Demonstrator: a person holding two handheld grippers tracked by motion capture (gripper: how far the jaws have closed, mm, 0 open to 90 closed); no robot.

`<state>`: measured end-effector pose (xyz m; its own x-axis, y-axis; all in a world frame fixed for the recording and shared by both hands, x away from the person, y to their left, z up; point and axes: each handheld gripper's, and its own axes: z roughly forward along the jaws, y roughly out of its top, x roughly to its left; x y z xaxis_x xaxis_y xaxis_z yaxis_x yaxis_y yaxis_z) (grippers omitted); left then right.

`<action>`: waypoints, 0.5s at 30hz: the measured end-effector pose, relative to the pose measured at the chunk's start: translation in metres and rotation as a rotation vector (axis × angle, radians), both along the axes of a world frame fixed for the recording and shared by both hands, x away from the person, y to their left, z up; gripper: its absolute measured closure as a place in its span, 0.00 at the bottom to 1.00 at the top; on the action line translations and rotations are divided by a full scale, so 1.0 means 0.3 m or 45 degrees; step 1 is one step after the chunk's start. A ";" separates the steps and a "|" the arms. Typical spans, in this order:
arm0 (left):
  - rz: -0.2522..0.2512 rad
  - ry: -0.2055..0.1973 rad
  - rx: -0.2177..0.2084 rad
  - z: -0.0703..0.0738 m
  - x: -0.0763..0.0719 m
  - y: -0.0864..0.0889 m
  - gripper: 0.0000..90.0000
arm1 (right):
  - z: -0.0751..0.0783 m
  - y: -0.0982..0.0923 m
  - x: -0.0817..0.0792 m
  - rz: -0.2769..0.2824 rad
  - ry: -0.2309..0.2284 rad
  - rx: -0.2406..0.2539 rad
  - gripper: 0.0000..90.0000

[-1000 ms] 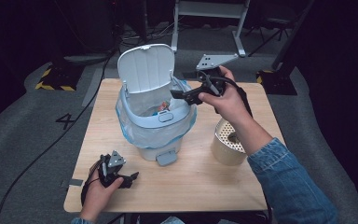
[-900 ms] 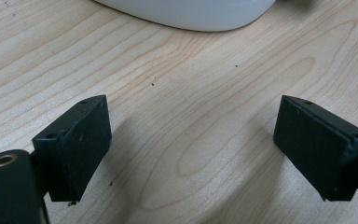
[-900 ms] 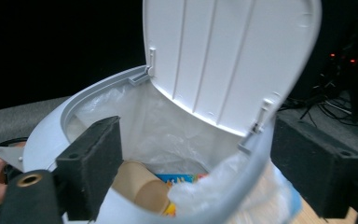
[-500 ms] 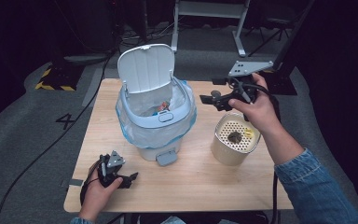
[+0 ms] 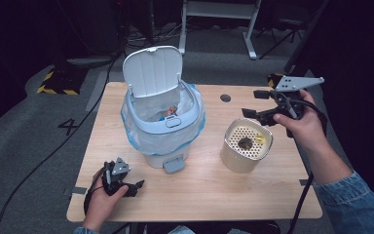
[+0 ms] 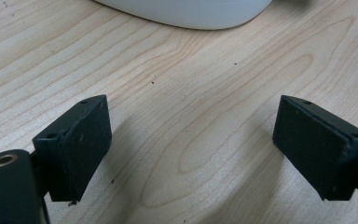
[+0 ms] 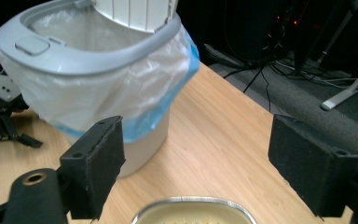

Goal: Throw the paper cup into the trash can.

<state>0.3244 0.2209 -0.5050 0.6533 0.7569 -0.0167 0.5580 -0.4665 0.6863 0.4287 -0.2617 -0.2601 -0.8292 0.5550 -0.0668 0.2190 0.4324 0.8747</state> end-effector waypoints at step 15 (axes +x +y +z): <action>0.001 0.000 0.000 0.000 0.000 0.000 0.13 | -0.094 -0.196 -0.098 -0.077 0.044 0.024 0.23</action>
